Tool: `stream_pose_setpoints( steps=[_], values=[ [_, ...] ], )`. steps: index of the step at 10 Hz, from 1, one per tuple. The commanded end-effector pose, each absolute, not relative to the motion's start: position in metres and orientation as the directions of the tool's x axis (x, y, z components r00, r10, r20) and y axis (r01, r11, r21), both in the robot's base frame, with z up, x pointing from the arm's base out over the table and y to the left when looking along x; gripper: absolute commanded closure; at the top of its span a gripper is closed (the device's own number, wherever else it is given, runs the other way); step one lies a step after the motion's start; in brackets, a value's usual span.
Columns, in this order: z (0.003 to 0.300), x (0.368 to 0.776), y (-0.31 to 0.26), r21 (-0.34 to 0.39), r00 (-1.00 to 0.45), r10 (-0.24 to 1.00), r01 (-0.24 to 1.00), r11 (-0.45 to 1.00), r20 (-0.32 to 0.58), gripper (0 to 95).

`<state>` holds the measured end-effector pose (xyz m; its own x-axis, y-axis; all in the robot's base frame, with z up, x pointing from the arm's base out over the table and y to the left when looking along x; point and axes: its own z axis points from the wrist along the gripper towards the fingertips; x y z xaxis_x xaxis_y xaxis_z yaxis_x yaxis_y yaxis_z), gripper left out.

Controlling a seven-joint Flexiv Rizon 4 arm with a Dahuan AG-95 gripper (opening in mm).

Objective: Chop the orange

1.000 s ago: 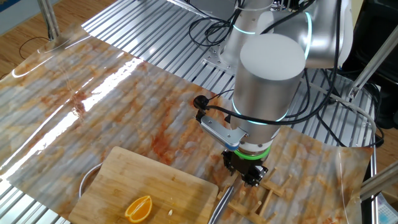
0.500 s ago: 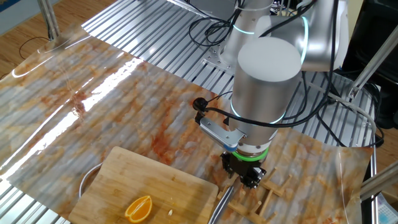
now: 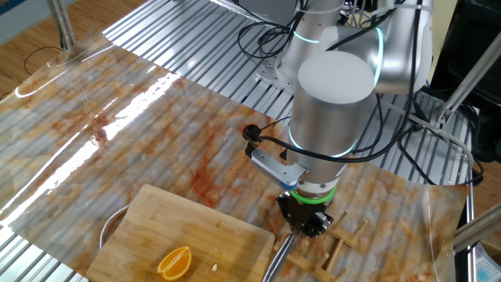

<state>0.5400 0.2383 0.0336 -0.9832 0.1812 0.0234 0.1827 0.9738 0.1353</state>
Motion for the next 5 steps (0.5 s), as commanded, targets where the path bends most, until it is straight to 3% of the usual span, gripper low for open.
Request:
stream_pose_setpoints(
  steps=[1,4,5],
  values=[
    [0.0311,0.5408,0.2379,0.133,-0.983,0.181,0.181,0.974,0.016,76.0],
    [0.0318,0.5405,0.2400,0.144,-0.983,0.185,0.185,0.972,0.016,76.0],
    [0.0307,0.5405,0.2400,0.143,-0.983,0.181,0.181,0.973,0.015,95.0]
  ],
)
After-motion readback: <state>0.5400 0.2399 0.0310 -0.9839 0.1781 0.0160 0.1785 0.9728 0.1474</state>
